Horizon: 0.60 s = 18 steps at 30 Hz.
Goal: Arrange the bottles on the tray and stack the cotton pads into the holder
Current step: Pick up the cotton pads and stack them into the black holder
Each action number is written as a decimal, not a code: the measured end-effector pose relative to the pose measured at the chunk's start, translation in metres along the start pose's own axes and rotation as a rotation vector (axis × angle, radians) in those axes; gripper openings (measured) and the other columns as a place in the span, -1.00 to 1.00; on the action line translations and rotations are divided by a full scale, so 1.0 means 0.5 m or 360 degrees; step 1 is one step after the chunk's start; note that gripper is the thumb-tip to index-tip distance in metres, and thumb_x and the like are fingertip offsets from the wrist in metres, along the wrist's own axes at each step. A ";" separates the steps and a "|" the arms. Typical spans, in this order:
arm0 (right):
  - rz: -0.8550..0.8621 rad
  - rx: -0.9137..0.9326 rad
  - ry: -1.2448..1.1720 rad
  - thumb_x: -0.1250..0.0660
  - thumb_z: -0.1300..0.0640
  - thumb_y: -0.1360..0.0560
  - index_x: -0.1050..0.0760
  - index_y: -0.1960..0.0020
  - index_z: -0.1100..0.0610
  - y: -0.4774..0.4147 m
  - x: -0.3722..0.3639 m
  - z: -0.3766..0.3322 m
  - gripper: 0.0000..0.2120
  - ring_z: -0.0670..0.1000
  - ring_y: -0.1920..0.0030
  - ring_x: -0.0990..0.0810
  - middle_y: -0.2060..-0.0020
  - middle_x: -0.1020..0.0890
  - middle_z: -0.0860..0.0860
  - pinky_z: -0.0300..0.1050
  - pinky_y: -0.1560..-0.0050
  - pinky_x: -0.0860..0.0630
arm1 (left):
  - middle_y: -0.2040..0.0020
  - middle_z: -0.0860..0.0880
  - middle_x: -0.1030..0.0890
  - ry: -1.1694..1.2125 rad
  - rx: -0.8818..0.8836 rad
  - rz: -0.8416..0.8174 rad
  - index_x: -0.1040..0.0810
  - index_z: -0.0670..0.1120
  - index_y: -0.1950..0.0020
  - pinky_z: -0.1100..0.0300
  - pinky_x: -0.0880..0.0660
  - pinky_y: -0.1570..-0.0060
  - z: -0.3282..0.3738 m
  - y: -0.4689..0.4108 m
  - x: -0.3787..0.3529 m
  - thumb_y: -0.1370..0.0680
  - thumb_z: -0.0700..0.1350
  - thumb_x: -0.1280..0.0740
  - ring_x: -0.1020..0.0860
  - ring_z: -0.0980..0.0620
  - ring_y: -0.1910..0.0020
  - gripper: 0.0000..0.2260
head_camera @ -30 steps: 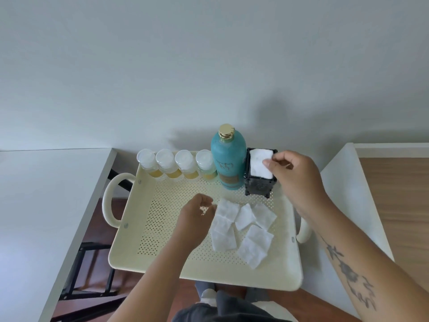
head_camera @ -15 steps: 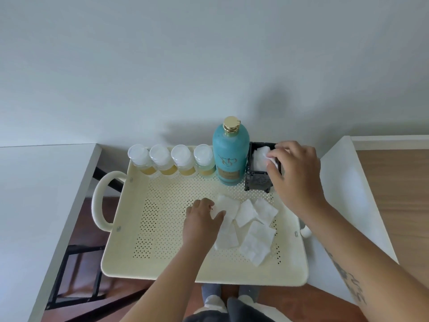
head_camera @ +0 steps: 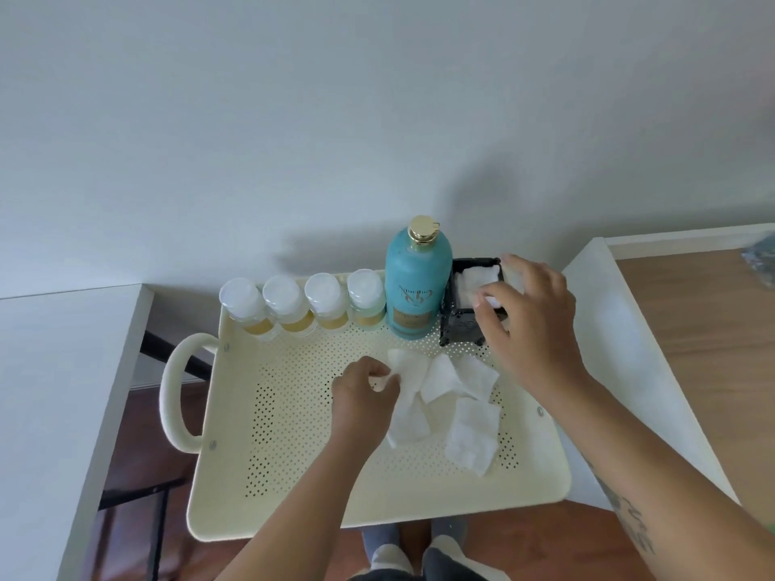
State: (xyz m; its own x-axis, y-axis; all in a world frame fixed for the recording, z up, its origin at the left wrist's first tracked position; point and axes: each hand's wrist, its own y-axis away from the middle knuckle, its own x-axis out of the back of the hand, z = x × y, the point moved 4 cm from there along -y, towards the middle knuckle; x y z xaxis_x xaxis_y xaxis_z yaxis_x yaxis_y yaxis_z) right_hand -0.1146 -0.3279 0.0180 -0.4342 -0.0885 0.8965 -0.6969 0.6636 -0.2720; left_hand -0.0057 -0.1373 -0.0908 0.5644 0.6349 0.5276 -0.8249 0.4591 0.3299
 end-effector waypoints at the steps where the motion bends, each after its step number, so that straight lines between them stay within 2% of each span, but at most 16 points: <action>1: 0.0118 -0.0014 -0.0069 -0.32 0.05 -0.49 -0.60 0.09 0.05 0.016 0.007 -0.008 -0.89 0.17 -0.19 -0.40 -0.17 -0.54 0.04 0.07 -0.06 -0.36 | 0.05 0.10 -0.58 0.0087 0.0014 -0.0022 -0.52 0.04 0.13 0.20 -0.44 0.19 0.003 0.001 0.010 -0.51 -0.05 -0.41 -0.52 0.05 0.07 -0.91; 3: 0.0188 -0.0032 -0.0189 -0.32 0.06 -0.48 -0.56 0.11 0.02 0.056 0.003 -0.030 -0.93 0.10 -0.04 -0.44 0.02 -0.56 -0.04 -0.03 0.03 -0.33 | 0.09 0.10 -0.59 0.0257 0.0066 -0.0083 -0.52 0.06 0.14 0.25 -0.40 0.26 0.008 0.001 0.030 -0.51 -0.05 -0.41 -0.52 0.08 0.16 -0.91; 5: 0.0035 -0.0080 -0.0304 -0.31 0.03 -0.50 -0.55 0.06 0.00 0.095 -0.027 -0.053 -0.92 0.05 0.02 -0.46 0.08 -0.56 -0.08 -0.05 0.05 -0.33 | 0.10 0.04 -0.62 0.0360 0.0109 -0.0158 -0.54 0.04 0.11 0.28 -0.40 0.27 0.012 -0.001 0.047 -0.51 -0.04 -0.42 -0.53 0.08 0.18 -0.93; 8: -0.0303 -0.0259 -0.0472 -0.33 0.01 -0.51 -0.52 -0.17 -0.04 0.138 -0.092 -0.070 -0.76 0.02 -0.13 -0.43 -0.11 -0.56 -0.09 -0.06 -0.08 -0.36 | 0.09 -0.05 -0.67 0.0446 0.0115 -0.0260 -0.57 0.01 0.08 0.32 -0.41 0.31 0.017 -0.001 0.069 -0.51 -0.03 -0.43 -0.56 0.11 0.20 -0.92; 11: -0.0561 -0.0469 -0.0813 -0.30 0.02 -0.55 -0.36 -0.37 -0.08 0.152 -0.138 -0.070 -0.60 -0.05 -0.28 -0.32 -0.29 -0.45 -0.16 -0.15 -0.24 -0.27 | 0.10 -0.11 -0.70 0.0549 0.0097 -0.0374 -0.58 -0.01 0.08 0.23 -0.46 0.22 0.021 0.000 0.086 -0.51 -0.03 -0.45 -0.59 0.09 0.20 -0.91; 13: -0.0710 -0.0664 -0.1111 -0.28 -0.02 -0.55 -0.29 -0.40 -0.18 0.148 -0.158 -0.065 -0.56 -0.12 -0.31 -0.33 -0.32 -0.40 -0.23 -0.12 -0.27 -0.30 | 0.14 -0.09 -0.70 0.0532 0.0070 -0.0417 -0.58 0.00 0.09 0.15 -0.45 0.20 0.020 -0.001 0.097 -0.50 -0.02 -0.45 -0.57 0.08 0.22 -0.90; 16: -0.0954 -0.0873 -0.1515 -0.34 -0.05 -0.51 -0.32 -0.34 -0.27 0.140 -0.184 -0.064 -0.56 -0.17 -0.29 -0.40 -0.28 -0.46 -0.30 -0.18 -0.15 -0.37 | 0.19 -0.07 -0.68 0.0581 0.0052 -0.0494 -0.58 -0.02 0.08 0.13 -0.43 0.21 0.017 -0.003 0.111 -0.51 -0.04 -0.45 -0.56 0.05 0.21 -0.91; 18: -0.1041 -0.0856 -0.1518 -0.38 -0.03 -0.48 -0.33 -0.33 -0.27 0.138 -0.197 -0.066 -0.53 -0.15 -0.26 -0.42 -0.24 -0.47 -0.30 -0.20 -0.09 -0.39 | 0.16 -0.14 -0.69 0.0604 0.0053 -0.0548 -0.58 -0.05 0.07 0.08 -0.41 0.20 0.015 -0.004 0.117 -0.51 -0.05 -0.45 -0.55 0.02 0.19 -0.89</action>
State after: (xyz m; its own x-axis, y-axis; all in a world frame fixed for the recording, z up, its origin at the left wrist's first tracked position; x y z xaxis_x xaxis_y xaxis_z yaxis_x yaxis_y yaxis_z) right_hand -0.1012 -0.2490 -0.0778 -0.4907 -0.8596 0.1429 -0.7141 0.4906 0.4993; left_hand 0.0284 -0.1059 -0.0546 0.7707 0.6339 0.0648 -0.5861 0.6653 0.4625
